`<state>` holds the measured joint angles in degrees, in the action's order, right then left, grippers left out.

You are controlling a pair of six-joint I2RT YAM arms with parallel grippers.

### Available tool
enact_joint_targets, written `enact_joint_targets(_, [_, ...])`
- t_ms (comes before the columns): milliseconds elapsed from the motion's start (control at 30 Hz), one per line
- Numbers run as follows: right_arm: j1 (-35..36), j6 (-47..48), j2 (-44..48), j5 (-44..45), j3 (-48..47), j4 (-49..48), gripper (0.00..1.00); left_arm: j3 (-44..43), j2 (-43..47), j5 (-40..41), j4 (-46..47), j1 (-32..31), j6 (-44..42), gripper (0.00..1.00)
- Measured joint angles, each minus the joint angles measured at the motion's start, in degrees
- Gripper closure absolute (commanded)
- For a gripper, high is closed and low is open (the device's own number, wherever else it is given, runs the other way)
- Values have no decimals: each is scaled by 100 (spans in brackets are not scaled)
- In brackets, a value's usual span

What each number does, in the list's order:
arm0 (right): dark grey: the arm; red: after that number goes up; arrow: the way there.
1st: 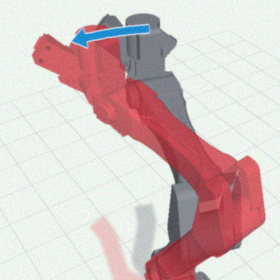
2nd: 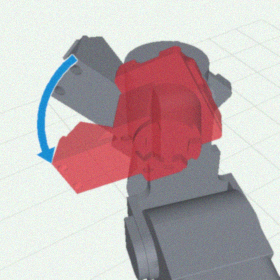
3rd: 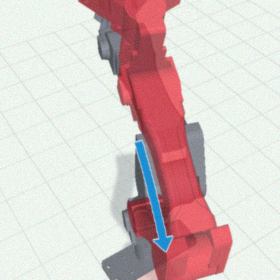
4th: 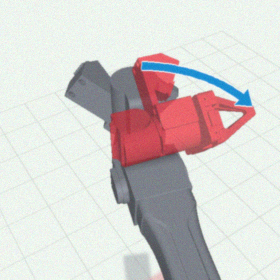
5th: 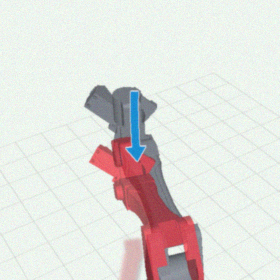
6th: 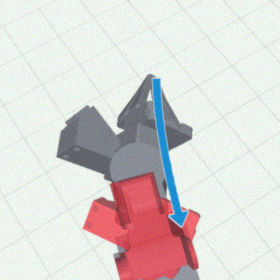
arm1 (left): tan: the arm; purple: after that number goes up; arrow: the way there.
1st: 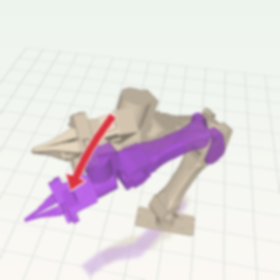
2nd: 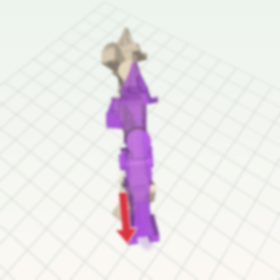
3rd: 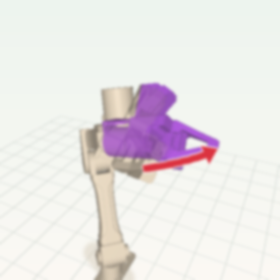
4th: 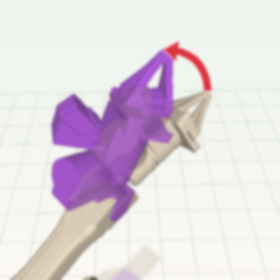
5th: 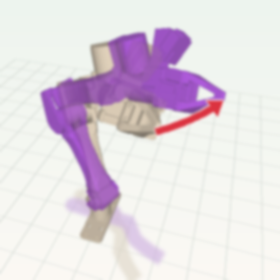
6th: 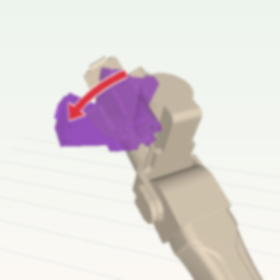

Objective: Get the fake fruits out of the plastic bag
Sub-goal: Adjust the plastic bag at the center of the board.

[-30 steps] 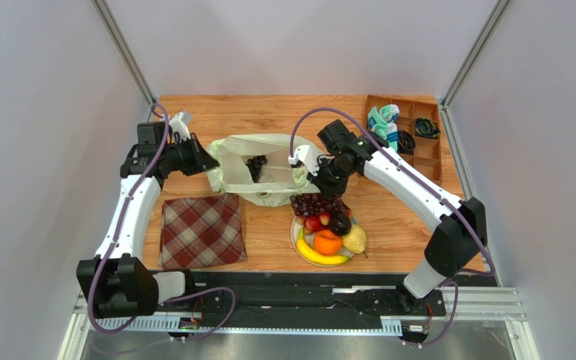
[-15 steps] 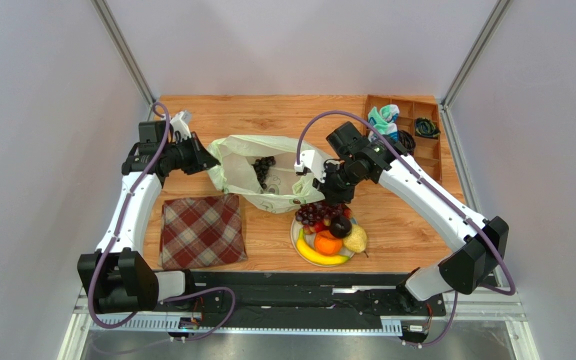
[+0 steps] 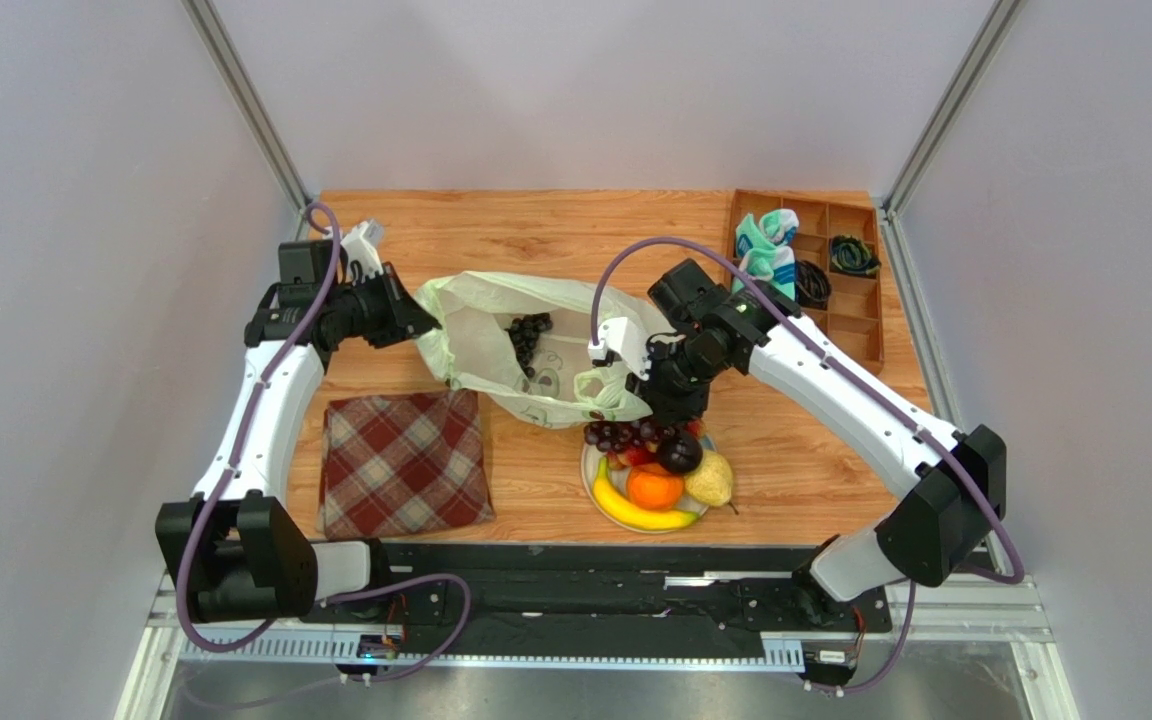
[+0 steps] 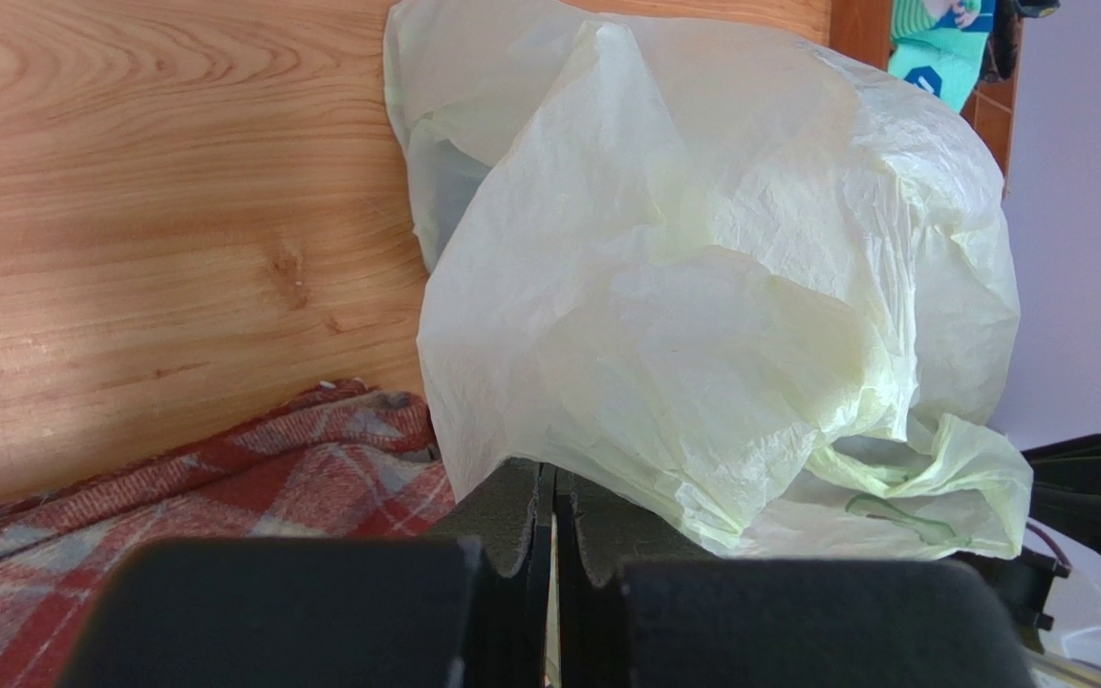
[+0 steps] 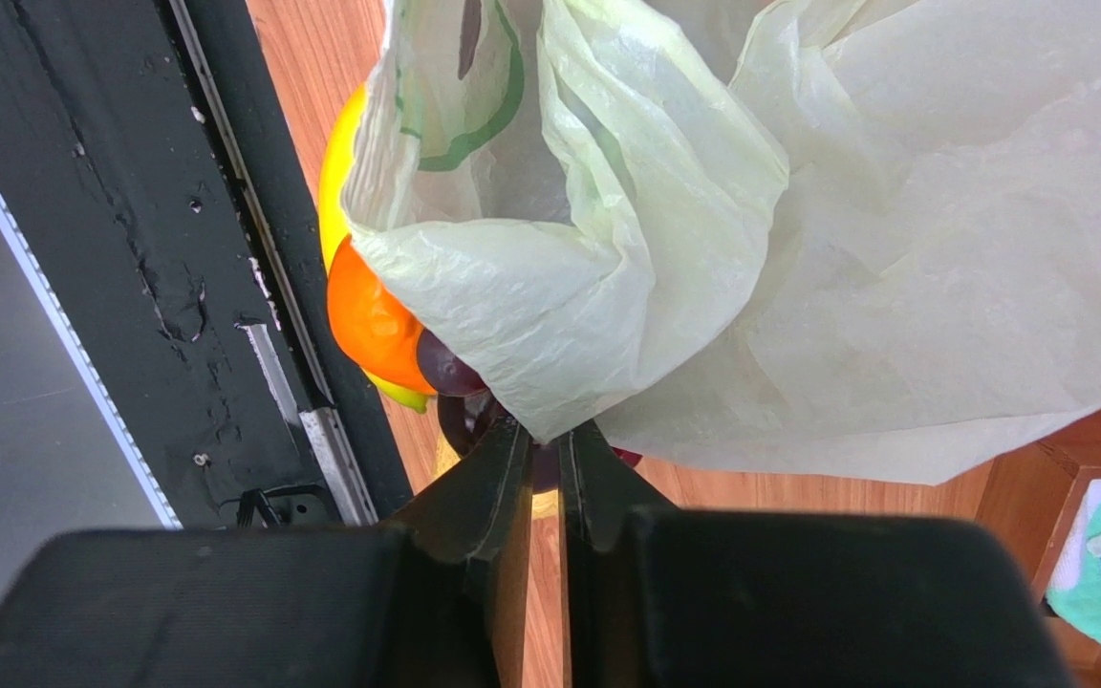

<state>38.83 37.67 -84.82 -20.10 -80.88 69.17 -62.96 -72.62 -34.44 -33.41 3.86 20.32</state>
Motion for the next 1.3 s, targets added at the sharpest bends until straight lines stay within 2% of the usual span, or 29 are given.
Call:
enact_joint_targets(67, [0, 9, -59, 4, 31, -35, 86, 0, -9, 13, 15, -2, 11, 100])
enact_joint_targets(167, [0, 13, -173, 9, 107, -114, 77, -70, -98, 42, 61, -2, 116, 100])
enact_joint_targets(367, [0, 4, -273, 90, 254, -166, 59, -1327, -1231, -363, 229, 0, 479, 100])
enact_joint_targets(467, [0, -13, -295, 164, 256, -208, 56, -1644, -1602, -527, 328, 0, 612, 100])
enact_joint_targets(733, [0, -81, -295, 282, 114, -197, 50, -1670, -1908, -756, 435, 0, 955, 100])
enact_joint_targets(800, [2, -79, -295, 269, -63, -188, 46, -1744, -1985, -802, 446, 4, 1034, 100])
enact_joint_targets(900, [33, -57, -295, 212, -352, -190, 38, -2072, -2177, -896, 507, 70, 1274, 100])
enact_joint_targets(1033, [162, 81, -334, 26, -671, -175, 34, -2629, -2437, -1139, 863, 223, 1740, 100])
enact_joint_targets(1300, [507, 474, -1174, -103, -857, -173, 28, -2894, -2498, -1381, 1602, 380, 2376, 100])
